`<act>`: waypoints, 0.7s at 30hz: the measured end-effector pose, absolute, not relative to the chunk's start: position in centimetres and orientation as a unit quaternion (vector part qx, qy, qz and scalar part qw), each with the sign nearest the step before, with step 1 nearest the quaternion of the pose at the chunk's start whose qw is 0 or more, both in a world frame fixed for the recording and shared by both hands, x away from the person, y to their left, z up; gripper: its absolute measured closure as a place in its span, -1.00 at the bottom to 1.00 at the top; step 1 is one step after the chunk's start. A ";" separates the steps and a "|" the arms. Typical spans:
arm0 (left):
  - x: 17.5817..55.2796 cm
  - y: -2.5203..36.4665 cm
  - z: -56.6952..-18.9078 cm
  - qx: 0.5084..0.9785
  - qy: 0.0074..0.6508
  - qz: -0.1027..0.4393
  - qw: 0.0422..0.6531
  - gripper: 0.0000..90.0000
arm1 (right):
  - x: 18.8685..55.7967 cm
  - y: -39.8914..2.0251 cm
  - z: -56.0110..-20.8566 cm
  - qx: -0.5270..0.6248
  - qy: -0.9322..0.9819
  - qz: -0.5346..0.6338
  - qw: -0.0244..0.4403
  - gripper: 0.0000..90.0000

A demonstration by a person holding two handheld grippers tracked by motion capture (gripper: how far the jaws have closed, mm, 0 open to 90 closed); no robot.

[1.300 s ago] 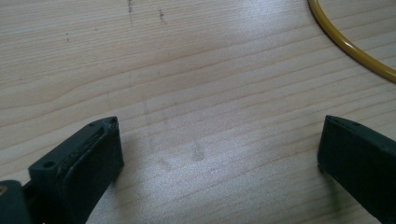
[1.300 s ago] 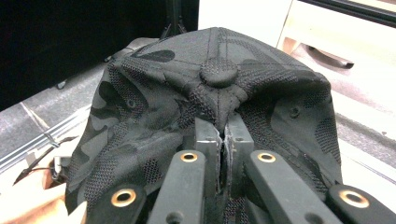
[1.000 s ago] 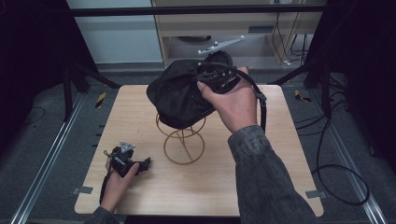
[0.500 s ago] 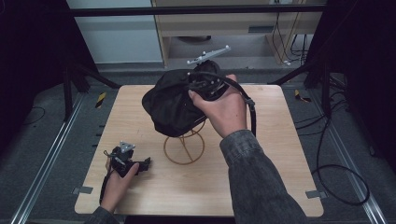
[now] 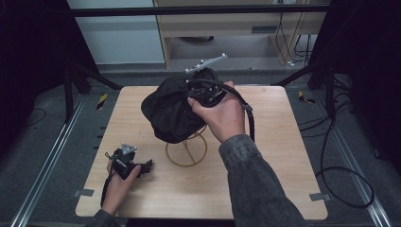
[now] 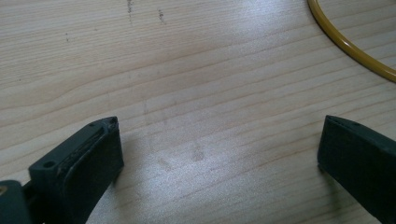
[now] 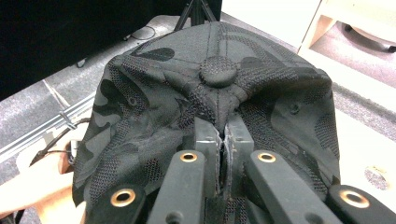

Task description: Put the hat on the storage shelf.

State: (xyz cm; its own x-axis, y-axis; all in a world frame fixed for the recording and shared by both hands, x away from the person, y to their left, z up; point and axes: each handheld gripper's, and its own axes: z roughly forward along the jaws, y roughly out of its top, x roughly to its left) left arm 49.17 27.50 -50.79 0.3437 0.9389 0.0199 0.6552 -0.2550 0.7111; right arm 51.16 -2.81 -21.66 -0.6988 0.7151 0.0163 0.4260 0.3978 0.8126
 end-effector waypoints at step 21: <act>49.2 27.5 -50.8 0.759 0.525 0.228 0.311 -1.00 | 50.8 -3.4 -23.7 0.359 0.827 0.403 0.156 0.93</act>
